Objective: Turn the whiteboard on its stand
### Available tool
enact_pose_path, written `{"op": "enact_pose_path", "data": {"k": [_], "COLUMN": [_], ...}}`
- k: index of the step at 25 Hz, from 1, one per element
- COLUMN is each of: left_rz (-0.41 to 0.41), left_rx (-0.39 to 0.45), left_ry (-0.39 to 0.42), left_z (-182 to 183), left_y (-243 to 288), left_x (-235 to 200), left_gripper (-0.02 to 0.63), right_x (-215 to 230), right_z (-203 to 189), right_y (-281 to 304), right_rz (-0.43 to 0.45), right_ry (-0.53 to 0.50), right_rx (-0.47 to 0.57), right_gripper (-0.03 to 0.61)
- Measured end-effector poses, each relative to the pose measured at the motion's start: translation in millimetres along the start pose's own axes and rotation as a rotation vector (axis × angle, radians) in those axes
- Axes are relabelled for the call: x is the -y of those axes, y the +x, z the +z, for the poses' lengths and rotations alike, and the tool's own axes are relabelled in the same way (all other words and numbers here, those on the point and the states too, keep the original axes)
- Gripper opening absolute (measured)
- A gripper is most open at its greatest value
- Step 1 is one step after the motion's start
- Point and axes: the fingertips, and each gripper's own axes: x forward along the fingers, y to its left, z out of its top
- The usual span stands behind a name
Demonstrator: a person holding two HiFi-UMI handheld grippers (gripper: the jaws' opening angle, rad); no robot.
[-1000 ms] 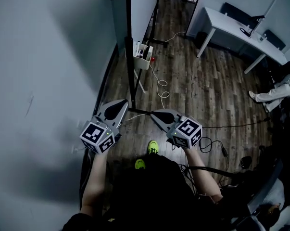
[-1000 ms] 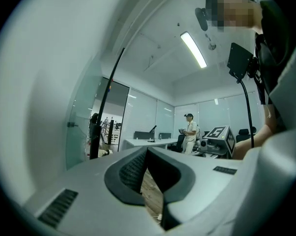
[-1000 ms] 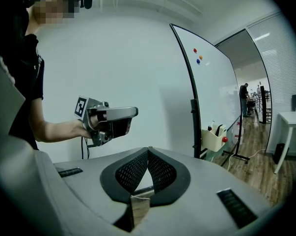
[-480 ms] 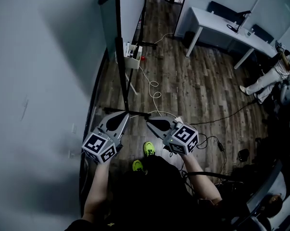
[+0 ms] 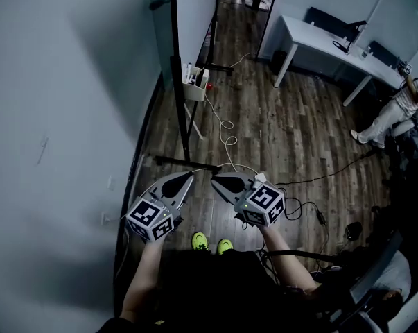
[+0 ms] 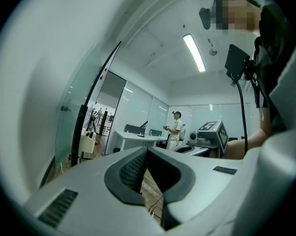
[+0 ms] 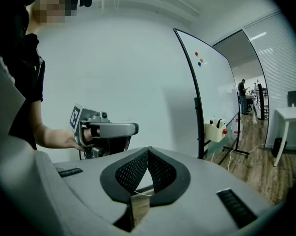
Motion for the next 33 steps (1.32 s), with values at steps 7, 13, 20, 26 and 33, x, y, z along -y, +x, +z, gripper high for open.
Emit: {"op": "enact_pose_path", "data": {"k": [7,13,20,26,33], "left_rz": [0.010,0.018,0.013,0.001,-0.018], "left_rx": [-0.011,-0.011,-0.007,-0.011,-0.021], "left_ry": [-0.006,-0.020,-0.016,-0.027,-0.035], "left_z": [-2,-5,-2,-6,-9], "left_y": [5,1,1,0,2], "left_x": [16,18,18,17,20], "left_gripper": [0.008,0.008,0.008,0.008,0.006], "right_x": [3,1,-1,-4,-5], "right_z": [7,5,12,14,10], "right_y": [-11,-10,-9,-6,-7], "right_rz": [0.005,0.014,0.020,0.014,0.008], "right_ry": [-0.014,-0.016,-0.030,-0.033,-0.027], "right_rx": [0.015,0.004,0.018,0.021,0.014], "right_gripper": [0.021,0.021,0.020,0.020,0.021]}}
